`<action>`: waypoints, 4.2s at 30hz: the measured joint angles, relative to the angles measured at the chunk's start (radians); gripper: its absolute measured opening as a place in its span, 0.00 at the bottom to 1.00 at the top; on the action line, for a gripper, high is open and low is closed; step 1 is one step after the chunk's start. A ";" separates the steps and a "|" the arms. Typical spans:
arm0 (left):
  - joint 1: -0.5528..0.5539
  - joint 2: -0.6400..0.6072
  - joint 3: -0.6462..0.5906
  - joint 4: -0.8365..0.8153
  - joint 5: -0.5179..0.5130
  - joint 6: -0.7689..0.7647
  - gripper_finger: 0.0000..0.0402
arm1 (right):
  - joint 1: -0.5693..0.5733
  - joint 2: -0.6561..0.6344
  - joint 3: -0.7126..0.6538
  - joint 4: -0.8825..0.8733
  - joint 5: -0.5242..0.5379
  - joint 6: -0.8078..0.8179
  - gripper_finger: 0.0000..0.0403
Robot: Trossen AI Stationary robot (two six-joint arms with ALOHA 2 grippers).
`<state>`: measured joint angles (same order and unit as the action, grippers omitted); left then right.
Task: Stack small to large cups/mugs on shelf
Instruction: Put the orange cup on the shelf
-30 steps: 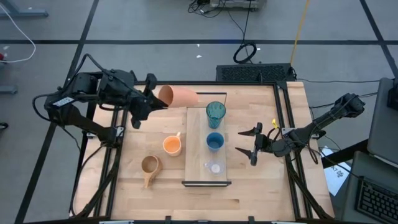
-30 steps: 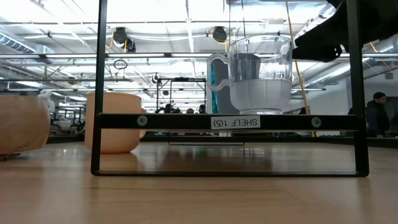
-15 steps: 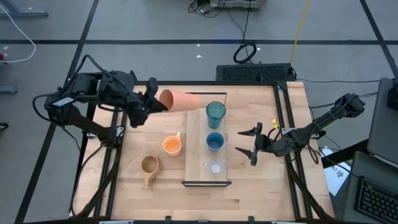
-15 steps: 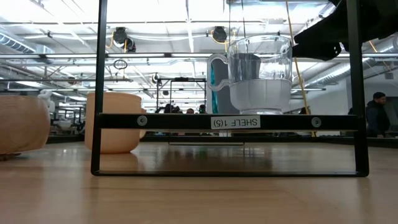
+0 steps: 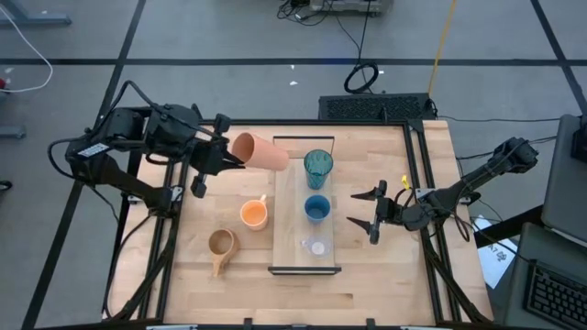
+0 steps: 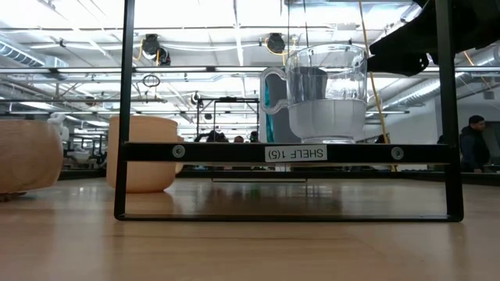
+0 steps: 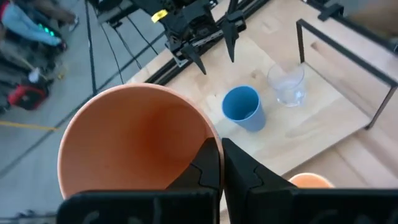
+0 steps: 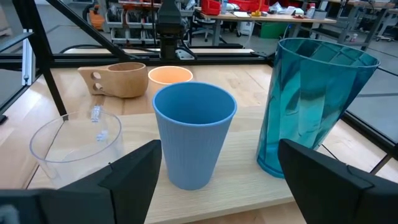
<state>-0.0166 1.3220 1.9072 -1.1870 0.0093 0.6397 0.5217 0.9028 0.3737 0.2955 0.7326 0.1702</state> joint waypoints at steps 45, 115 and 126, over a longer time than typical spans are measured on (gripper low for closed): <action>0.205 0.376 -0.001 -0.119 0.130 -0.048 0.01 | 0.025 0.000 0.000 0.000 -0.004 -0.003 0.77; 0.258 0.486 -0.214 0.115 0.119 -0.025 0.14 | 0.063 0.000 0.000 0.018 0.000 -0.007 0.77; 0.254 0.486 -0.214 0.115 0.121 -0.030 0.17 | 0.063 0.000 0.000 0.017 0.000 -0.007 0.77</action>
<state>0.2369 1.8076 1.6936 -1.0718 0.1307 0.6097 0.5846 0.9024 0.3740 0.3122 0.7322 0.1631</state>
